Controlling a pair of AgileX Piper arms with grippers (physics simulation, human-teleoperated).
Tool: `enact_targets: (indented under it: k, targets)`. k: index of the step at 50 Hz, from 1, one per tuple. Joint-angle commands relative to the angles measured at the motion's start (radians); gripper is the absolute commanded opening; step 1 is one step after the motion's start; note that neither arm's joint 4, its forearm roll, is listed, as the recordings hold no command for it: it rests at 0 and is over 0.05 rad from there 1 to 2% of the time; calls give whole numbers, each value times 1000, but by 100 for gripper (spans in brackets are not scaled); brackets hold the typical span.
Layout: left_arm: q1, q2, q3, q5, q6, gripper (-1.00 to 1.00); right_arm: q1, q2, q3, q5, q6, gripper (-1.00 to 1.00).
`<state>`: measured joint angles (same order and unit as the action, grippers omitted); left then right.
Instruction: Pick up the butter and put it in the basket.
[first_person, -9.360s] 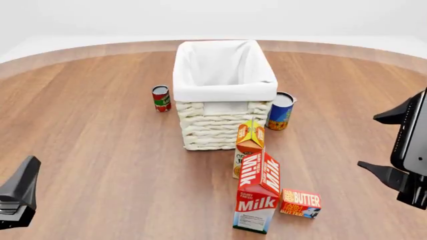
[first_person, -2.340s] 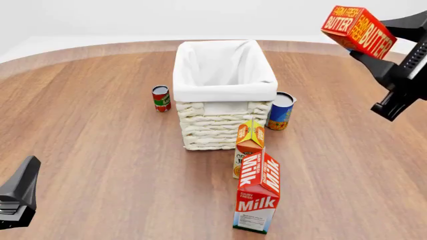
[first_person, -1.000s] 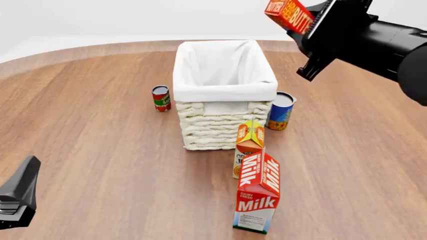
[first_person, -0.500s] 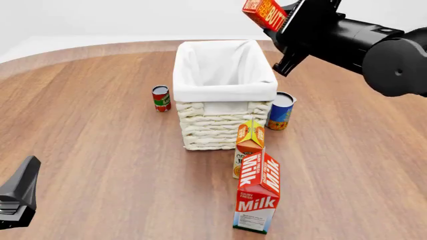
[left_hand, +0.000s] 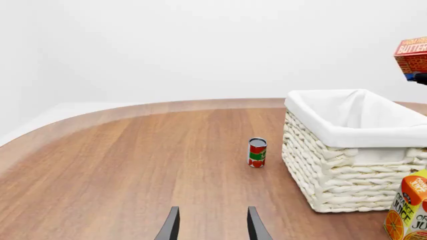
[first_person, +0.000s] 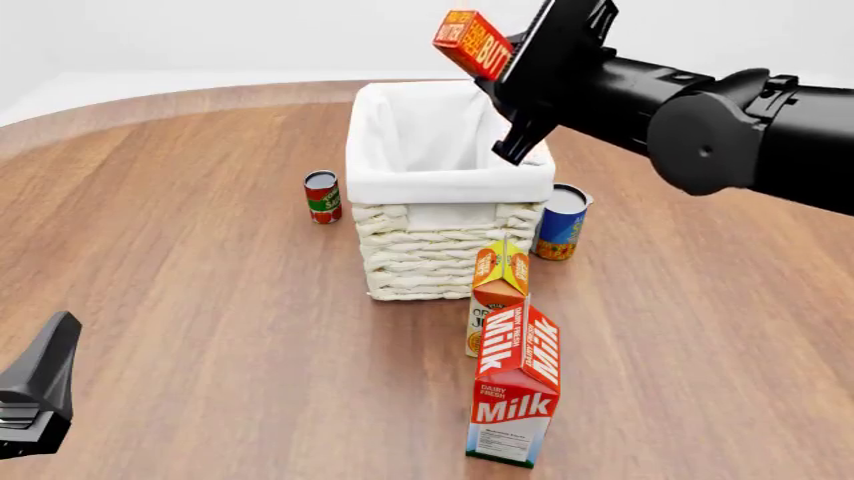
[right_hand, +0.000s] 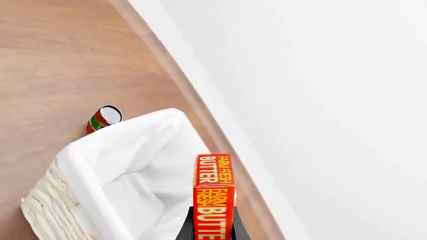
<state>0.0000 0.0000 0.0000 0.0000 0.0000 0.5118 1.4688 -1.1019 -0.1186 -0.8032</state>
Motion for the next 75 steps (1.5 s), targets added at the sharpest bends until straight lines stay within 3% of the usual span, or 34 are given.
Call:
enact_targets:
  k: [1,19,35,61,62,75]
  targets:
    - [0,0,0,0,0,100,32,45,-48,-22,21,-100]
    - [0,0,0,0,0,100,85,119,-69,-36,70,-100]
    - [0,0,0,0,0,100,59,208,-87,-68,78,-100]
    - [0,0,0,0,0,100,35,256,-175,-21,127,-100]
    - [0,0,0,0,0,100,35,256,-178,-18,125,100]
    - [0,0,0,0,0,100,15,228,-190,3,140,100]
